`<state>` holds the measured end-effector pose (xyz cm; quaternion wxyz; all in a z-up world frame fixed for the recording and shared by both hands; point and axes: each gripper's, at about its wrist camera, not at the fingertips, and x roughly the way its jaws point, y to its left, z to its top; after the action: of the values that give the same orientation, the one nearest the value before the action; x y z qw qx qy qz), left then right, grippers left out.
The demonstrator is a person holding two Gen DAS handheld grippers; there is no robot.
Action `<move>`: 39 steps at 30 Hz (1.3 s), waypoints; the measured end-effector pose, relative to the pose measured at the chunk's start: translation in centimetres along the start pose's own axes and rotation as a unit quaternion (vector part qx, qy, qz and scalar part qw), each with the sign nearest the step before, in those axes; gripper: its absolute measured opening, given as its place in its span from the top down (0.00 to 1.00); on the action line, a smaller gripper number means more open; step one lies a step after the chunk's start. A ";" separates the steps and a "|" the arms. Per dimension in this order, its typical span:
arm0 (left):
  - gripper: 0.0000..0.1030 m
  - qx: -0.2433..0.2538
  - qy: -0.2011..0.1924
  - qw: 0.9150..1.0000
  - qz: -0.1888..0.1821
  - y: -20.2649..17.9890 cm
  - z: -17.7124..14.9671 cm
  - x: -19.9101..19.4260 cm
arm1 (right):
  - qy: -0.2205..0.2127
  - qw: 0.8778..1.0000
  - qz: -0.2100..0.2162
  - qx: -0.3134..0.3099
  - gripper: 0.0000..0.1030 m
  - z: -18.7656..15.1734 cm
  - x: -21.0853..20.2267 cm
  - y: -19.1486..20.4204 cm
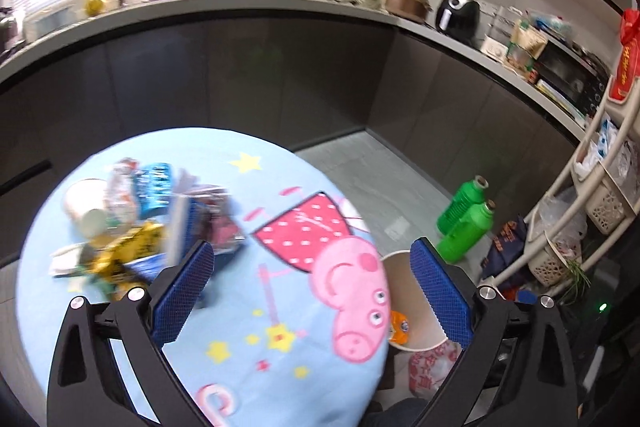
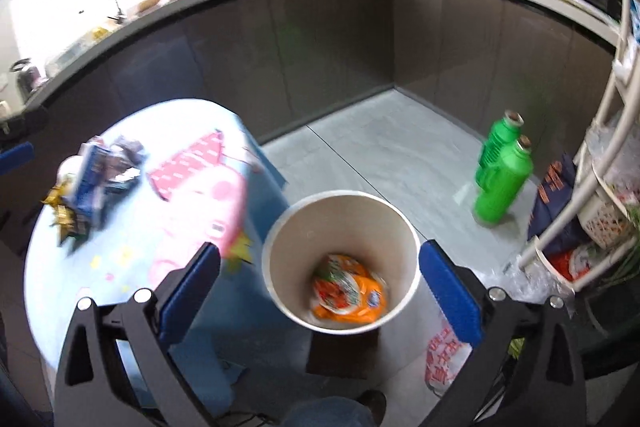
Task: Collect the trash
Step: 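Return to the table and grasp the blue-white carton with the right tool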
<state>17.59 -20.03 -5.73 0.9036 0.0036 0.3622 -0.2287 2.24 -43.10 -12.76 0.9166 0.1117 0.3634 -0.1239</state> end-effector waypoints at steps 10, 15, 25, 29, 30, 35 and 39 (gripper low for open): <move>0.08 -0.045 -0.023 0.995 0.089 9.0 -3.0 -8.1 | -0.018 0.993 0.113 -0.010 0.03 1.9 -3.7 7.7; 0.08 -0.078 -0.021 0.990 0.113 13.8 -5.1 -10.5 | -0.006 0.988 0.142 -0.059 0.03 2.2 -3.4 13.9; 0.08 -0.116 -0.017 0.987 0.108 19.3 -7.5 -12.2 | 0.028 0.979 0.164 -0.116 0.18 3.4 1.7 25.1; 0.09 -0.120 -0.014 0.988 0.101 20.8 -8.0 -11.9 | 0.048 0.980 0.159 -0.111 0.20 4.2 5.2 27.5; 0.09 -0.120 -0.013 0.988 0.097 21.0 -8.1 -11.8 | 0.057 0.980 0.157 -0.106 0.20 4.3 6.3 27.9; 0.12 -0.105 -0.006 0.991 0.080 21.3 -8.1 -10.5 | 0.082 0.983 0.130 -0.097 0.27 4.4 10.0 29.2; 0.16 -0.103 0.006 0.993 0.062 21.4 -8.0 -9.0 | 0.099 0.984 0.124 -0.086 0.53 4.3 11.9 29.4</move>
<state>15.53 4.19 -9.08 0.9095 -0.0657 0.3884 -0.1331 22.51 -18.34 -14.58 0.8905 0.0889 0.4450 0.0339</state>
